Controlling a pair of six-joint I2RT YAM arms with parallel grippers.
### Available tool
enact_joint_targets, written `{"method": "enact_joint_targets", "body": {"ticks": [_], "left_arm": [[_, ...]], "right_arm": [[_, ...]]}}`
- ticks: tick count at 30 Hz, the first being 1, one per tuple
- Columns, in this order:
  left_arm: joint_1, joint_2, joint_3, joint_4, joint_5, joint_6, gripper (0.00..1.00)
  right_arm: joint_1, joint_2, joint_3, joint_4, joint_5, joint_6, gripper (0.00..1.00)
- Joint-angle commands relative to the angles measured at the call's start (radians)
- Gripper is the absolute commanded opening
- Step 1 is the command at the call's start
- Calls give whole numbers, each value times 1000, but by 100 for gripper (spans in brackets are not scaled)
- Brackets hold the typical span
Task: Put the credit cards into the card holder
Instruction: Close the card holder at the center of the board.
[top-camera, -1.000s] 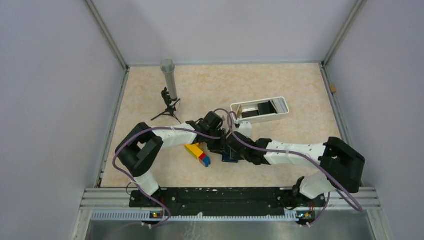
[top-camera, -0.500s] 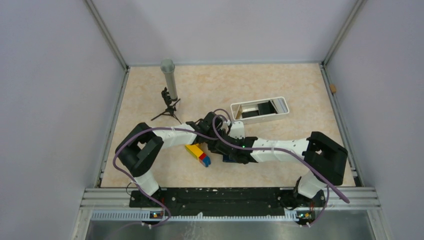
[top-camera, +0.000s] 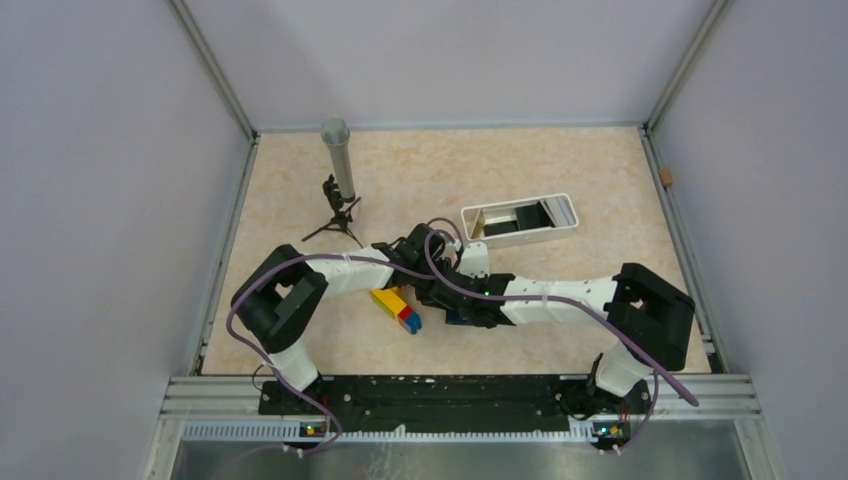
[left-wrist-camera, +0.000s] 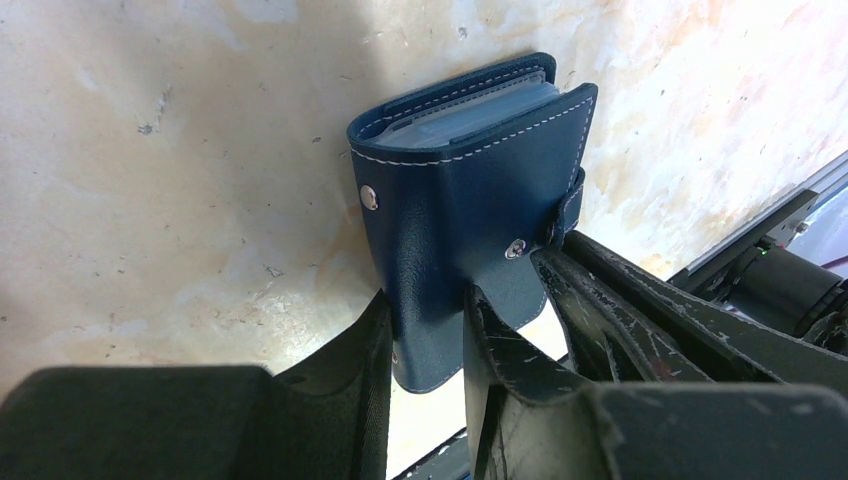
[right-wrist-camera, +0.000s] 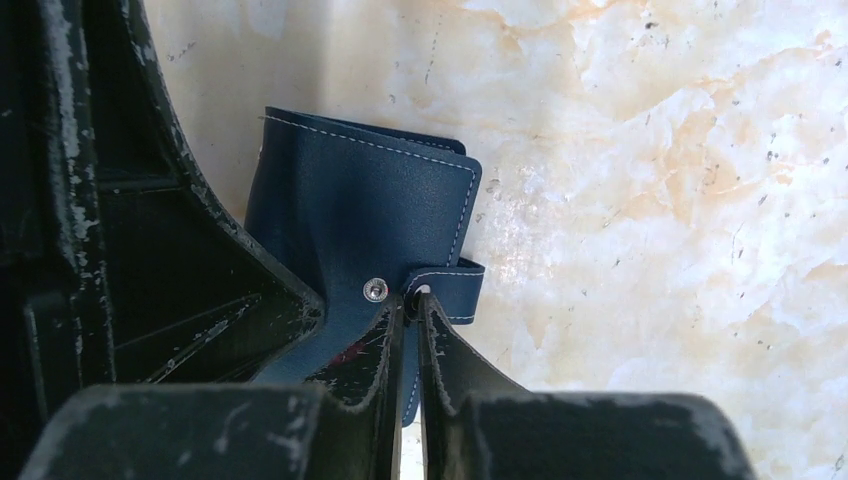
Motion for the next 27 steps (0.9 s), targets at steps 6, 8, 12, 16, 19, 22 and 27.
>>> {"method": "enact_joint_targets", "body": {"ticks": [6,8,12,16,19,22,27], "left_arm": [[-9,51,-34,-41,-73,22,27],[-8,51,-33,-41,-72,22,27],[-8,55,-33,-43,-71,25,27],[-9,59,-29,-45,-69,29,27],[-8,61,-23,-56,-72,36,27],[-8,63,-16,-66,-78,41,27],[-9,68,-5,-82,-88,48,27]], "right_arm": [[-11,-19,-27,59,-28,4,0],[-20,-48,-54,98,-43,-2,0],[-50,-133,-154,239,-120,-26,0],[-88,-188,-227,337,-179,-35,0],[-98,-205,-256,385,-201,-51,0],[-104,-225,-283,443,-228,-60,0],[-106,-252,-308,490,-242,-71,0]]}}
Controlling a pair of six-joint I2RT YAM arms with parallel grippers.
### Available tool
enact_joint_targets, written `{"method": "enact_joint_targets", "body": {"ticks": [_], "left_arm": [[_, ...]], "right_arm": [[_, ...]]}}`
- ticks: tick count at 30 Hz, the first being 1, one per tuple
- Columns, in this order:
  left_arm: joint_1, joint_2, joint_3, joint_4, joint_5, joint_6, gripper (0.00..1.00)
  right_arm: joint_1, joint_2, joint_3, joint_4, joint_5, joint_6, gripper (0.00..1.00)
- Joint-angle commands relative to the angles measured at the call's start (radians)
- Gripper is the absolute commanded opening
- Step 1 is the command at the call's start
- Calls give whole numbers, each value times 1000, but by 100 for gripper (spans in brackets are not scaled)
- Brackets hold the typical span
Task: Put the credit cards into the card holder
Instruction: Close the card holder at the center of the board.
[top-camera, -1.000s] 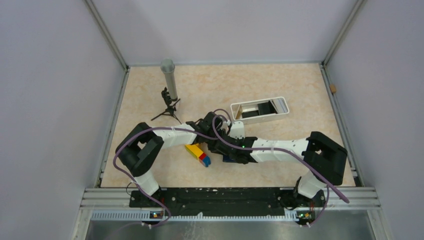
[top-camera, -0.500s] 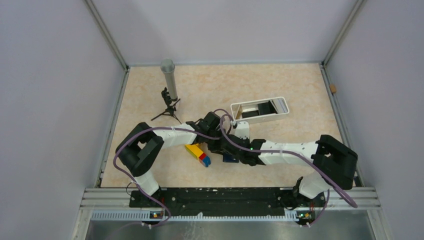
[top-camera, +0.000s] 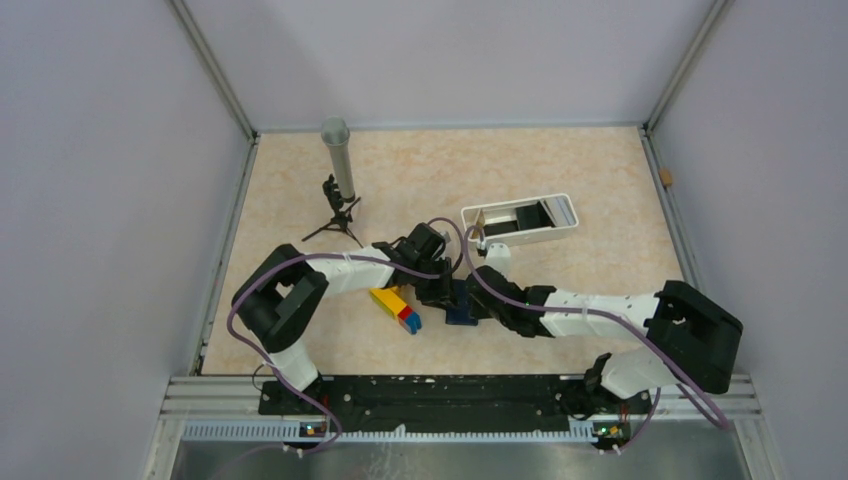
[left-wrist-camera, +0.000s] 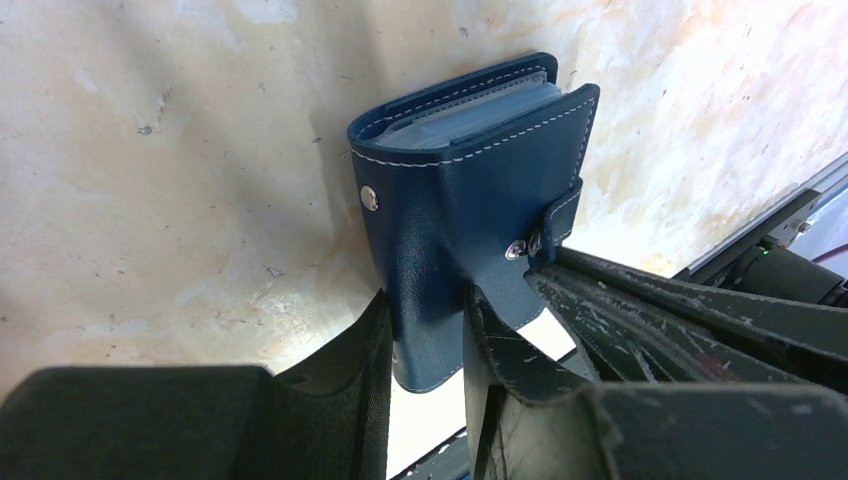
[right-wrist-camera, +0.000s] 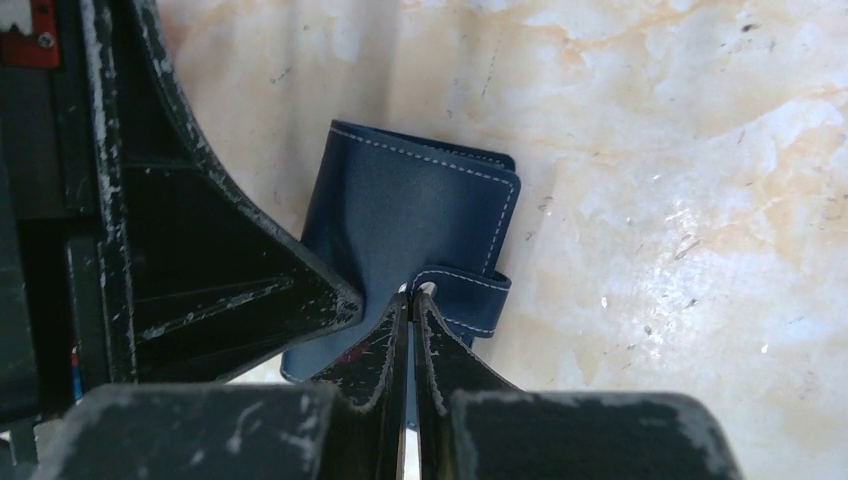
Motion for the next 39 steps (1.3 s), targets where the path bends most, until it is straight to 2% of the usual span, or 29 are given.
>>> {"method": "enact_joint_targets", "body": {"ticks": [1,20,28,39], "left_arm": [[-9,66,-7,-81,-92,48,27],[-11,73,4,-93,-97,53,27],[-11,77,6,-94,-96,54,27],[-12,84,8,-94,-95,53,27]], "right_arm": [[-9,-40,-30,98,-54,-20,0],[-18,3,-21,120,-97,-43,0],[-19,49,30,-8,-69,-12,0],[-25,12,46,-72,-38,-1,0]]}}
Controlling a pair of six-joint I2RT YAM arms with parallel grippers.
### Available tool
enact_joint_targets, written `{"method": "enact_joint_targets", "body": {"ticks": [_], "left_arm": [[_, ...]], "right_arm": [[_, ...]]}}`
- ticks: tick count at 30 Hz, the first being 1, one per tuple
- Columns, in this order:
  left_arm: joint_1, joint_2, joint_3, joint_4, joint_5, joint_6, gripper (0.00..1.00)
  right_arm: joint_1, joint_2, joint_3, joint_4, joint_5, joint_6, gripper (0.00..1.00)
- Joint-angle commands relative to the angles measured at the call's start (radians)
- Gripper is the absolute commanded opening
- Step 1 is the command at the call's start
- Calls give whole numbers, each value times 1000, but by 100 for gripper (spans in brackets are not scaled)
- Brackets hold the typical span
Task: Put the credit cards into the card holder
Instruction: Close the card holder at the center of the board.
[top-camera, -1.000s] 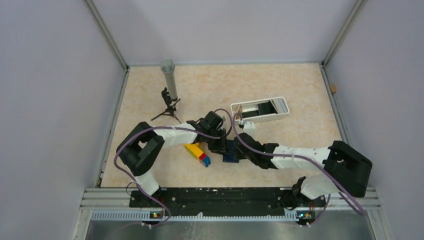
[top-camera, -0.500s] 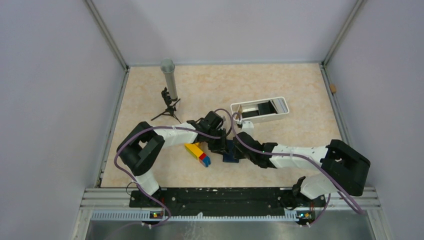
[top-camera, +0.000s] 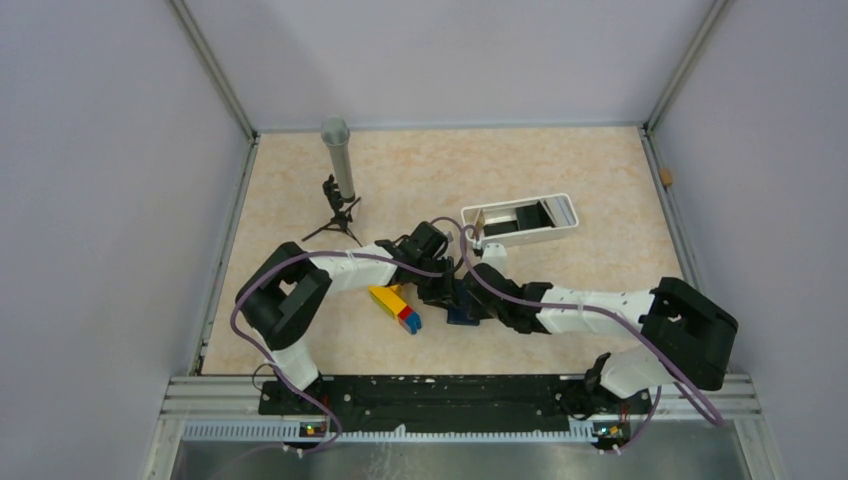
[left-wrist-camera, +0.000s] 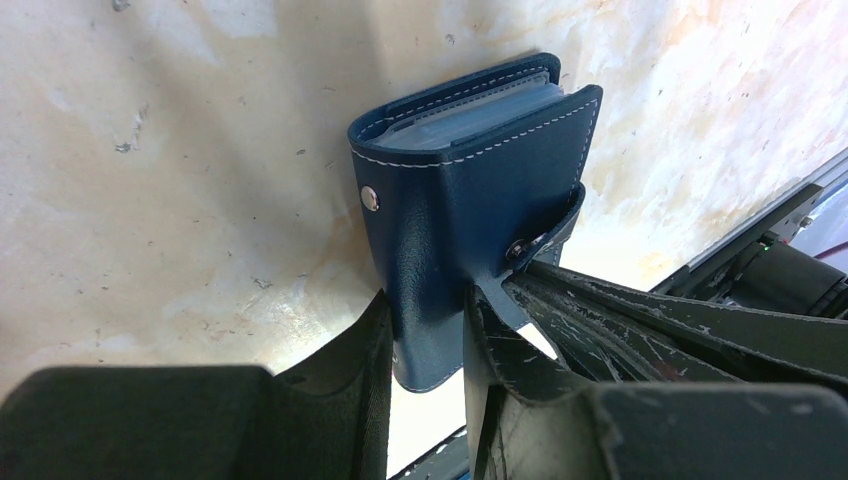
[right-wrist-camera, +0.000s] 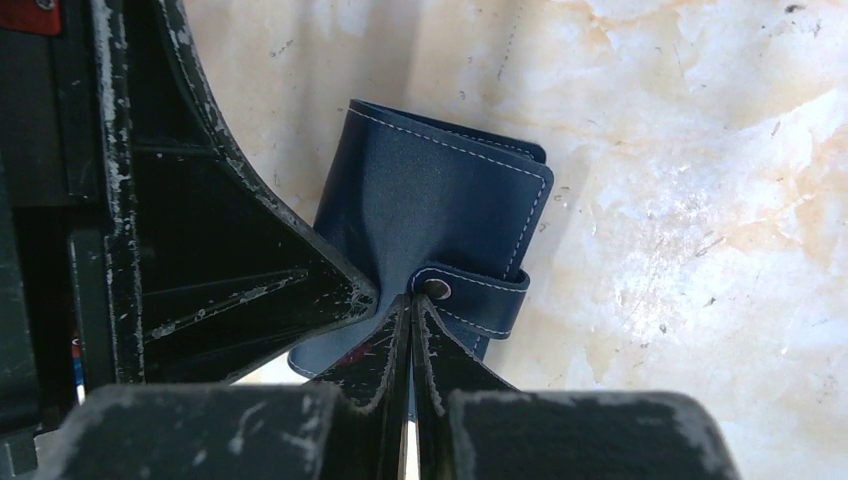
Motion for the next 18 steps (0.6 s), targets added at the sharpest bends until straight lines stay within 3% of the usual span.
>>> {"method": "enact_joint_targets", "body": {"ticks": [1,10,18], "left_arm": [[-9,61,-24,-72,-105,38,27],[-10,59,-30,-69,-108,40,27],[-9,62,-39,-37,-94,47,27]], "right_arm": [[-12,-7,29,-65,25,23,0],[-76,-35,-32,46,-93,32,0],[-212,-50,-150,232,-343,68,0]]}}
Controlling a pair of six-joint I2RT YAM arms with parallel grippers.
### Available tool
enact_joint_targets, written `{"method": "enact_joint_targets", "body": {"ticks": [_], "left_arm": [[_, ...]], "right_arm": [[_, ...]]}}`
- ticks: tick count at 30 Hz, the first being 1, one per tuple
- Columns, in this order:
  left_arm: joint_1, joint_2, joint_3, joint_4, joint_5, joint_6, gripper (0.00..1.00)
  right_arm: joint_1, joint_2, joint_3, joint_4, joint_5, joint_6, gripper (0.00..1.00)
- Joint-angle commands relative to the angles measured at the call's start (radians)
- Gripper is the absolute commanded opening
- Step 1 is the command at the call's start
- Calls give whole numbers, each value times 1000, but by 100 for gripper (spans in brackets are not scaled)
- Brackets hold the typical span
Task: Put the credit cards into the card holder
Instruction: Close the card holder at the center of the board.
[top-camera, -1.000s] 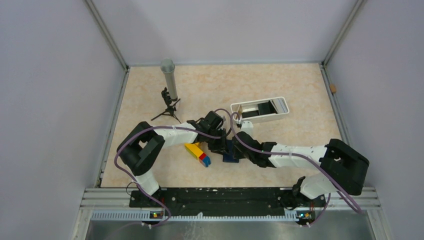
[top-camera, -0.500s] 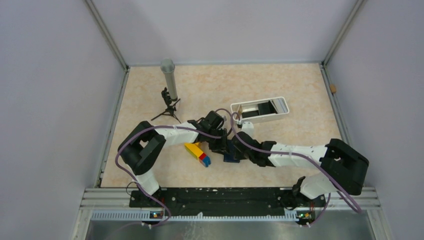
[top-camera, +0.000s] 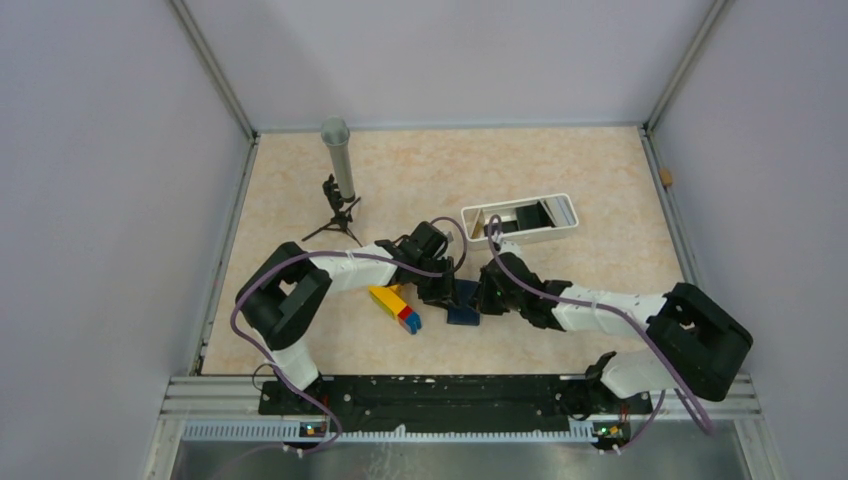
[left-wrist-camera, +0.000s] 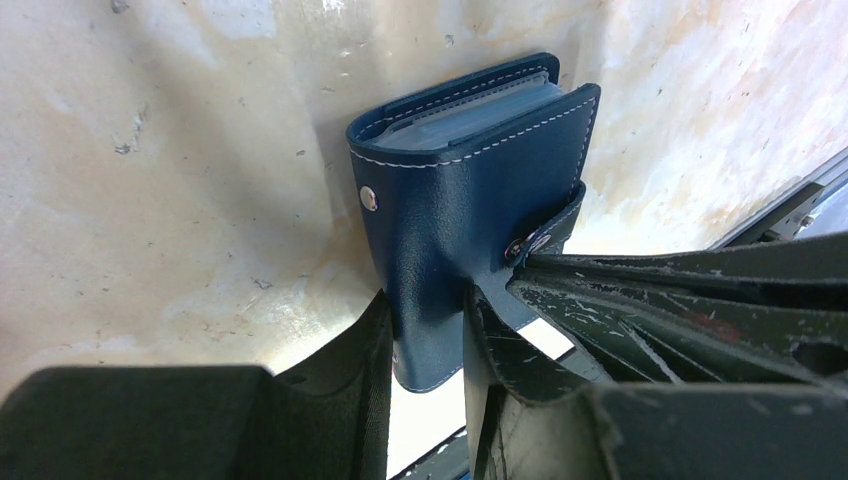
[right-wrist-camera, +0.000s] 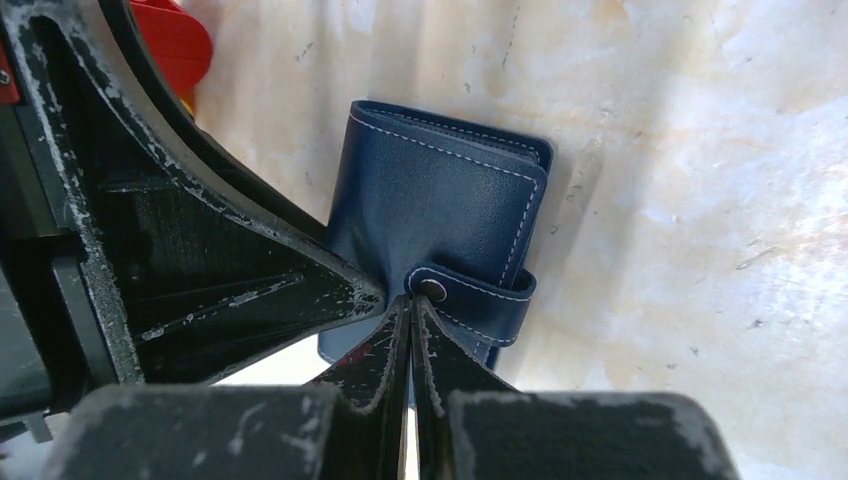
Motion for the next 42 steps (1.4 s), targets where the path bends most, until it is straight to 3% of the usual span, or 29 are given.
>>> {"method": "enact_joint_targets", "body": {"ticks": [1,8,18,32,38,42], "left_arm": [[-9,60,-40,-39,-97,47,28],[-11,71,-40,-27,-84,57,28],[-11,75,-28,-45,-91,61,28],[-4,62,-16,-56,-131,42,30],[10,8,-15,-36,-97,31,34],[15,-38,-13,-26,-89,32,37]], "right_arm": [[-93,3,-74,133,-134,32,0],[-187,69,-146,221,-251,85,0],[-280,121,-224,243,-291,125,0],[-294,197,-386,464,-305,245,0],[-297,331,-472,680,-300,322,0],[-297,312,-496,683,-279,324,0]]}}
